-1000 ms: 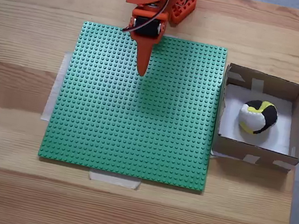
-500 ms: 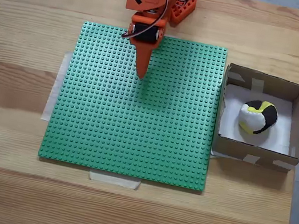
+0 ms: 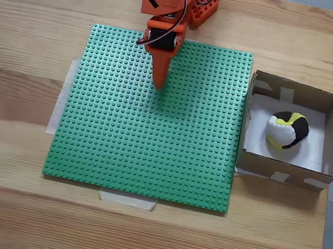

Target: Pick the ball and put it in the box.

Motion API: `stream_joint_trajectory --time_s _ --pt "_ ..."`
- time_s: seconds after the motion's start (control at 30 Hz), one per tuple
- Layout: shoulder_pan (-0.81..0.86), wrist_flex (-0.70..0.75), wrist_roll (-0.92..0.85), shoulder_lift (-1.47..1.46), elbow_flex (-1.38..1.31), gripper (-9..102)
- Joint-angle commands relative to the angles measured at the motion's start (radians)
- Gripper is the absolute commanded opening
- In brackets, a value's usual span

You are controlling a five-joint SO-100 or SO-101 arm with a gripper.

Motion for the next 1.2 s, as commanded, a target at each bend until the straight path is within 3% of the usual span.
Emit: stream_joint_trajectory --time_s 0.0,1.17 --pt "0.012 -0.02 -0.006 0.021 0.041 -1" --pt "0.035 -0.031 -0.04 0.049 0.12 -1"
